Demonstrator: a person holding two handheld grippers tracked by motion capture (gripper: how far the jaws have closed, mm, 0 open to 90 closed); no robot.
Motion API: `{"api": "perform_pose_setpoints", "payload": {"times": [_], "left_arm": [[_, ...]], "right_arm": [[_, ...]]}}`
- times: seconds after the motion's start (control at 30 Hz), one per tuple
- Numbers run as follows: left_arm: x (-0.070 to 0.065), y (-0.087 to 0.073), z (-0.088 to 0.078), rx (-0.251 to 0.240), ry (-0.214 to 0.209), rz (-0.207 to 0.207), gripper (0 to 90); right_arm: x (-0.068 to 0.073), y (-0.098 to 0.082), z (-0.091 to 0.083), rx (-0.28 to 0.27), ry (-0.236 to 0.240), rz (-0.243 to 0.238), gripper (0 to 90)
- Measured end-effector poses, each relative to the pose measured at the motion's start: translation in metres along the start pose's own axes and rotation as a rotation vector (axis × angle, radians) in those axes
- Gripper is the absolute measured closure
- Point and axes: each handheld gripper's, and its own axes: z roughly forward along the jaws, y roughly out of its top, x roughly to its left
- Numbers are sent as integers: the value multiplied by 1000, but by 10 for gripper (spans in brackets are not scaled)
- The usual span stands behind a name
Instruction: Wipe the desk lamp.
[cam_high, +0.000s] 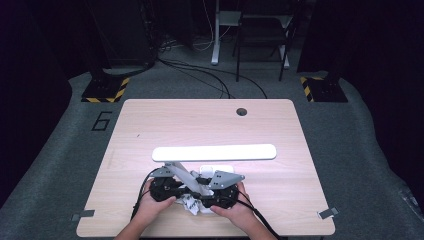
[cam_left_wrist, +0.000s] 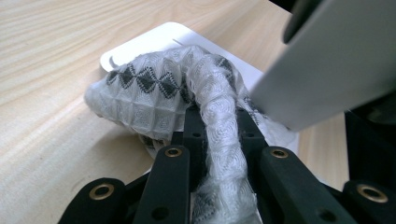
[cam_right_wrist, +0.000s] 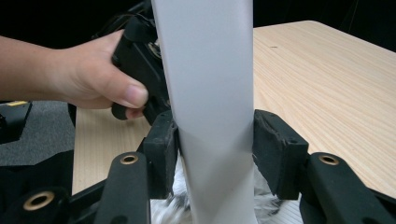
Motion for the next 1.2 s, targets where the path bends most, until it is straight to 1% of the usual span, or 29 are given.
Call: {"api": "perform_pose_setpoints", "payload": {"times": [0.1,0.13,0.17,0.2,0.23,0.27,0.33,0.37,0.4,0.47,0.53,0.63,0.67,0.7,0.73,0.77,0.83,0.87,0.9,0.97,1.03,1.07,1.13,1.17,1.2], "left_arm": [[5,4,5,7,15,-6,789],[7,5,8,4,23,0,789],[8,6,9,3,27,-8,789],[9,7,11,7,28,-15,789],[10,9,12,10,30,-13,789],[12,10,13,18,40,-3,789],[14,13,16,6,47,-24,789],[15,15,16,4,51,-25,789],[18,16,17,-2,58,-34,789],[23,17,19,-16,61,-71,789],[28,21,21,-22,76,-76,789],[31,26,24,-26,104,-67,789],[33,27,25,-21,102,-77,789],[34,29,25,-8,111,-57,789],[34,31,27,-21,116,-66,788],[34,32,28,-20,128,-58,788],[33,35,30,-9,125,-51,788],[33,35,30,-3,112,-43,789],[32,35,31,-6,113,-45,789],[29,35,31,10,94,-34,789],[25,35,31,7,93,-37,789],[23,35,31,19,79,-25,789],[18,34,30,33,69,-12,789],[17,33,29,40,65,5,789],[15,32,29,42,61,4,789]], "right_arm": [[-1,0,0,-1,2,-3,516],[-1,0,1,-6,2,0,516],[0,0,1,-8,-2,7,516],[0,0,1,-6,-4,2,516],[0,0,0,-4,-3,3,516],[0,0,0,-5,-3,3,516],[0,0,0,-5,-3,5,516],[1,-1,1,-9,-1,15,516],[1,-1,1,-10,-1,14,516],[0,0,1,-7,-1,5,516],[1,-1,1,-6,-2,11,516],[1,0,1,-8,-7,5,517],[1,0,1,-5,-5,9,517],[1,0,1,-5,-4,11,517],[1,0,1,-5,-4,11,517],[1,0,1,-5,-5,10,517],[1,-1,1,-9,-5,12,517],[0,0,1,-8,-8,5,517],[0,-1,1,-10,-5,6,517],[1,-1,1,-10,-5,13,517],[0,-1,1,-8,-1,11,517],[0,-1,1,-7,-1,10,517],[0,-1,1,-6,-1,10,517],[1,-1,1,-7,-5,10,517],[1,-1,1,-7,-6,10,517]]}}
